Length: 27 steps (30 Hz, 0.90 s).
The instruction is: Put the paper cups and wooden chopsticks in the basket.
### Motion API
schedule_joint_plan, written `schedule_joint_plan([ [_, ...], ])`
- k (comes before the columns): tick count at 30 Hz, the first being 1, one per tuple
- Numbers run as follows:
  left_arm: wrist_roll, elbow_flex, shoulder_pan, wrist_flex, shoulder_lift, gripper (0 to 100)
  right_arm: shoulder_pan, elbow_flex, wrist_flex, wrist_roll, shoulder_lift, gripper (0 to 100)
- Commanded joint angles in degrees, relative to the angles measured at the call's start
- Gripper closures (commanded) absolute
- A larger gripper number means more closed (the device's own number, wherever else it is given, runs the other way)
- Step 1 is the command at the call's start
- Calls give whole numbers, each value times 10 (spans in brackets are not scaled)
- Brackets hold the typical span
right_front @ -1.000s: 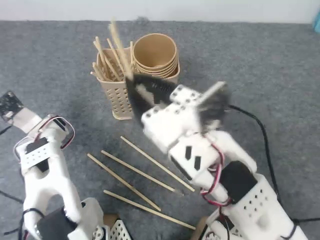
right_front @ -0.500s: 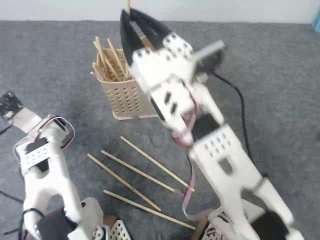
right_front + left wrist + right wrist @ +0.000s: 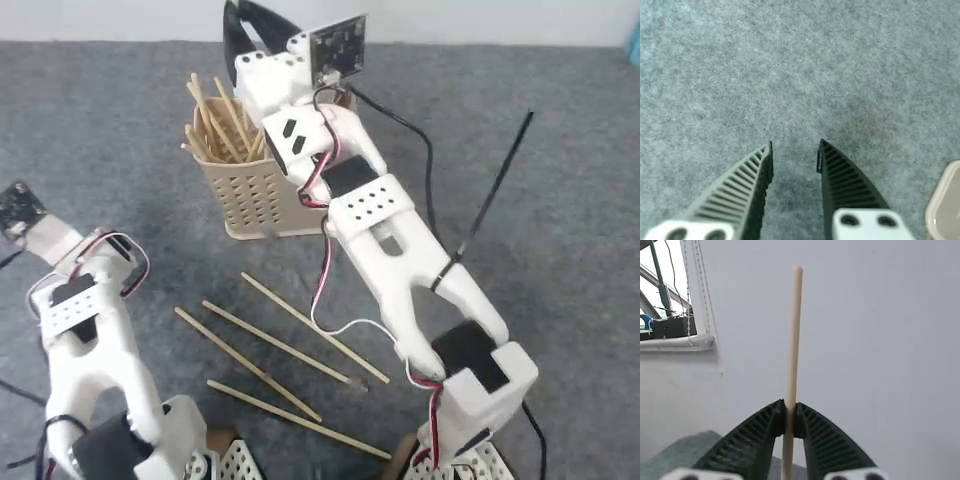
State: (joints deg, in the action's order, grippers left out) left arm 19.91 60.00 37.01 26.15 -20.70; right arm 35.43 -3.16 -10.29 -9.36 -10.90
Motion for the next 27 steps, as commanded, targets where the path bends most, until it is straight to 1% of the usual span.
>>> schedule_joint_plan([
  [1,5,-26,-4,-14,0,863,-7,-47,56,-4,13,862],
  [4,5,-26,-4,-14,0,863,-7,-61,113,-7,36,794],
  [7,5,-26,-4,-14,0,863,-7,-62,160,-8,85,799],
  [13,5,-26,-4,-14,0,863,-7,-62,298,-9,207,799],
  [16,5,-26,-4,-14,0,863,-7,-62,415,-9,281,799],
  [19,4,-26,-4,-14,0,863,-5,-62,562,-9,349,800],
  [21,4,-26,-4,-14,0,862,10,-60,669,-10,384,800],
  [24,4,-26,-1,-14,1,862,19,-47,822,-10,411,800],
  [27,4,-26,-1,-14,1,862,36,-12,905,-10,424,800],
])
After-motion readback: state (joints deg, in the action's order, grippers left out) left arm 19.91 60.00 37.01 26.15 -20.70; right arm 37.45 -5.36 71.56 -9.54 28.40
